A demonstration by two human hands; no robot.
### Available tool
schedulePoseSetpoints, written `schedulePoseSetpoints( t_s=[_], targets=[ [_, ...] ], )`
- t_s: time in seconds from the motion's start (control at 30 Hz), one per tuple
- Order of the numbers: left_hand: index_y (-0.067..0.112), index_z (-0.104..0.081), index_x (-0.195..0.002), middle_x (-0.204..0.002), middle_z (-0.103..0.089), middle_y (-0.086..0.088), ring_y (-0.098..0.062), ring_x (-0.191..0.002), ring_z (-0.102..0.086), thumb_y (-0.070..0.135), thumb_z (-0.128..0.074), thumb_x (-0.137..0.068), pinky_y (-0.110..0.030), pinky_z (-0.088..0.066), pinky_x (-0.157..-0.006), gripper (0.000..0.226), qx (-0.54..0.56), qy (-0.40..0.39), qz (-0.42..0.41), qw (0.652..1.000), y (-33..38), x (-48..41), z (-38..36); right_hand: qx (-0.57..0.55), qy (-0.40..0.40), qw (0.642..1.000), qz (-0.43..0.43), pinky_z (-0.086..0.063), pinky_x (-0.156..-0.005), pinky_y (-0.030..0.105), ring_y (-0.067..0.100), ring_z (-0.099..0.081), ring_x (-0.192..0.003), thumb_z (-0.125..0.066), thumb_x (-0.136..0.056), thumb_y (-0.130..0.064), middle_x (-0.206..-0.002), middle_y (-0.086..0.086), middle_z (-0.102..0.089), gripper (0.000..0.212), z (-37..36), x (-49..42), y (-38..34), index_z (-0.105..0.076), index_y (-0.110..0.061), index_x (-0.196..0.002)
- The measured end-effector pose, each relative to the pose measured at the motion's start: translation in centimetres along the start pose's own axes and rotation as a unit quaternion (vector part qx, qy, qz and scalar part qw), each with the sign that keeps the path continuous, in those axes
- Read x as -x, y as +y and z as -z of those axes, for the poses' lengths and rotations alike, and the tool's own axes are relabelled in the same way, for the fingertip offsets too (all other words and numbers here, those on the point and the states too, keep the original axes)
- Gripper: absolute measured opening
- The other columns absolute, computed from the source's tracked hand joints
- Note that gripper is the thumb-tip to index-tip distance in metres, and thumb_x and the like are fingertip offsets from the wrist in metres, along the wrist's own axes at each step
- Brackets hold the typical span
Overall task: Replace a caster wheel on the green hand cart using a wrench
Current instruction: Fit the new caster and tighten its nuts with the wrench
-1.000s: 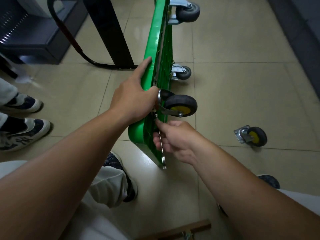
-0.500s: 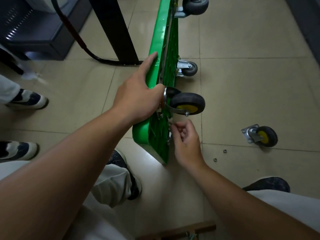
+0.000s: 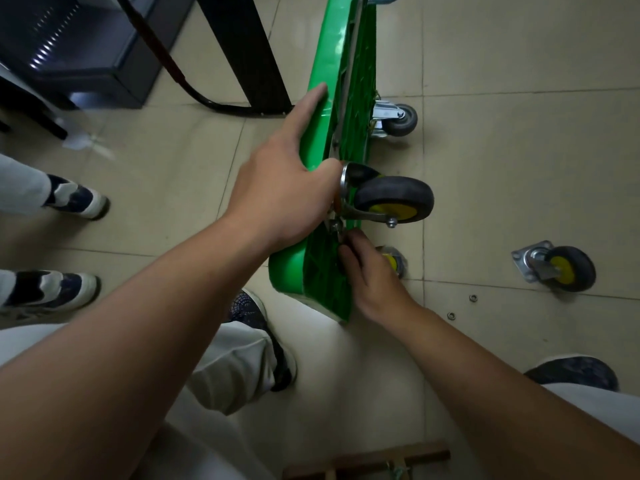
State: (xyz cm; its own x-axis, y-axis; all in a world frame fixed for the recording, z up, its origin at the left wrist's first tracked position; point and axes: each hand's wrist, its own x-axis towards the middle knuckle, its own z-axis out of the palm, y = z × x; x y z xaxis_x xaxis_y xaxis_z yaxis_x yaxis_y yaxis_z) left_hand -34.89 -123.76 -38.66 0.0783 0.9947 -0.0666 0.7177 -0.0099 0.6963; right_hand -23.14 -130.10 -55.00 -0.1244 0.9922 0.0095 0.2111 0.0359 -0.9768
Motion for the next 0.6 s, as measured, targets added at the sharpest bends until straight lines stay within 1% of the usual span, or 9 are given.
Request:
schedulePoseSetpoints(
  t_s=[0.13,0.2,0.27,0.3,0.37,0.43,0.5,0.53,0.6],
  targets=[
    [0.063,-0.029,-0.147,-0.125,-0.064,0.013,-0.016,-0.095,-0.070,0.034,-0.054,-0.078,-0.043,-0.058,-0.089,0.078,0.002,-0.001,0.003,1.000,0.1,0.1,0.0,0.010,-0.037,0.999,-0.023,-0.042,-0.070,0.013,-0.002,-0.058,-0.082,-0.043,-0.106,-0.026,-0.087,-0.018,-0.058,0.010,1.0,0.0,-0.3,-0.053,-0.030,-0.104],
    [0.061,-0.030,-0.147,-0.125,-0.061,0.016,-0.015,-0.099,-0.068,0.034,-0.053,-0.078,-0.042,-0.057,-0.092,0.078,0.000,-0.001,0.003,1.000,0.2,0.2,0.0,0.011,-0.039,0.998,-0.037,-0.043,-0.070,0.013,-0.002,-0.059,-0.082,-0.043,-0.106,-0.028,-0.088,-0.015,-0.060,0.012,1.1,0.1,-1.0,-0.055,-0.026,-0.104],
    [0.060,-0.030,-0.148,-0.123,-0.056,0.019,-0.015,-0.104,-0.066,0.033,-0.053,-0.079,-0.041,-0.055,-0.096,0.078,-0.005,0.001,0.006,1.000,0.3,0.3,0.0,-0.011,-0.036,0.997,-0.061,-0.043,-0.064,0.017,0.001,-0.058,-0.072,-0.042,-0.107,-0.027,-0.080,-0.007,-0.060,0.018,0.7,0.4,-2.2,-0.057,-0.019,-0.099],
    [0.060,-0.030,-0.148,-0.122,-0.056,0.019,-0.015,-0.104,-0.066,0.034,-0.053,-0.080,-0.041,-0.055,-0.096,0.077,-0.009,0.001,0.007,1.000,0.3,0.3,0.0,-0.049,-0.042,0.994,-0.088,-0.043,-0.059,0.024,0.011,-0.056,-0.063,-0.041,-0.108,-0.026,-0.071,0.001,-0.057,0.022,0.4,0.7,-2.9,-0.056,-0.014,-0.096],
    [0.061,-0.029,-0.148,-0.121,-0.059,0.016,-0.018,-0.101,-0.066,0.034,-0.054,-0.081,-0.042,-0.055,-0.095,0.077,-0.016,0.005,0.008,1.000,0.4,0.3,0.0,-0.181,-0.066,0.965,-0.180,-0.033,-0.050,0.034,0.021,-0.041,-0.045,-0.039,-0.108,-0.030,-0.054,0.004,-0.039,0.028,0.3,1.2,-4.7,-0.050,-0.012,-0.090],
    [0.061,-0.029,-0.148,-0.119,-0.061,0.012,-0.021,-0.099,-0.066,0.034,-0.055,-0.083,-0.042,-0.054,-0.094,0.075,-0.020,0.007,0.010,1.000,0.4,0.4,0.1,-0.281,-0.088,0.910,-0.292,-0.031,-0.048,0.029,0.016,-0.034,-0.044,-0.038,-0.108,-0.039,-0.051,-0.001,-0.032,0.031,0.9,1.1,-6.8,-0.048,-0.016,-0.089],
    [0.059,-0.029,-0.150,-0.116,-0.058,0.012,-0.022,-0.100,-0.064,0.032,-0.056,-0.087,-0.039,-0.053,-0.094,0.073,-0.025,0.008,0.011,1.000,0.6,0.5,0.1,-0.337,-0.090,0.860,-0.374,-0.031,-0.040,0.021,0.011,-0.034,-0.039,-0.037,-0.107,-0.044,-0.046,-0.004,-0.032,0.033,1.6,0.4,-8.9,-0.045,-0.019,-0.087],
    [0.058,-0.029,-0.150,-0.115,-0.057,0.011,-0.021,-0.101,-0.063,0.031,-0.057,-0.089,-0.037,-0.052,-0.094,0.073,-0.027,0.007,0.009,1.000,0.7,0.6,0.1,-0.355,-0.083,0.842,-0.398,-0.029,-0.035,0.018,0.009,-0.032,-0.035,-0.036,-0.107,-0.044,-0.043,-0.005,-0.032,0.034,1.8,0.2,-9.8,-0.043,-0.019,-0.086],
    [0.057,-0.028,-0.151,-0.116,-0.059,0.010,-0.020,-0.100,-0.063,0.031,-0.057,-0.090,-0.037,-0.052,-0.092,0.073,-0.025,0.004,0.004,1.000,0.7,0.7,0.2,-0.367,-0.068,0.831,-0.413,-0.025,-0.032,0.017,0.006,-0.029,-0.032,-0.036,-0.108,-0.044,-0.042,-0.006,-0.029,0.035,1.7,0.3,-10.5,-0.041,-0.019,-0.085]
  ],
)
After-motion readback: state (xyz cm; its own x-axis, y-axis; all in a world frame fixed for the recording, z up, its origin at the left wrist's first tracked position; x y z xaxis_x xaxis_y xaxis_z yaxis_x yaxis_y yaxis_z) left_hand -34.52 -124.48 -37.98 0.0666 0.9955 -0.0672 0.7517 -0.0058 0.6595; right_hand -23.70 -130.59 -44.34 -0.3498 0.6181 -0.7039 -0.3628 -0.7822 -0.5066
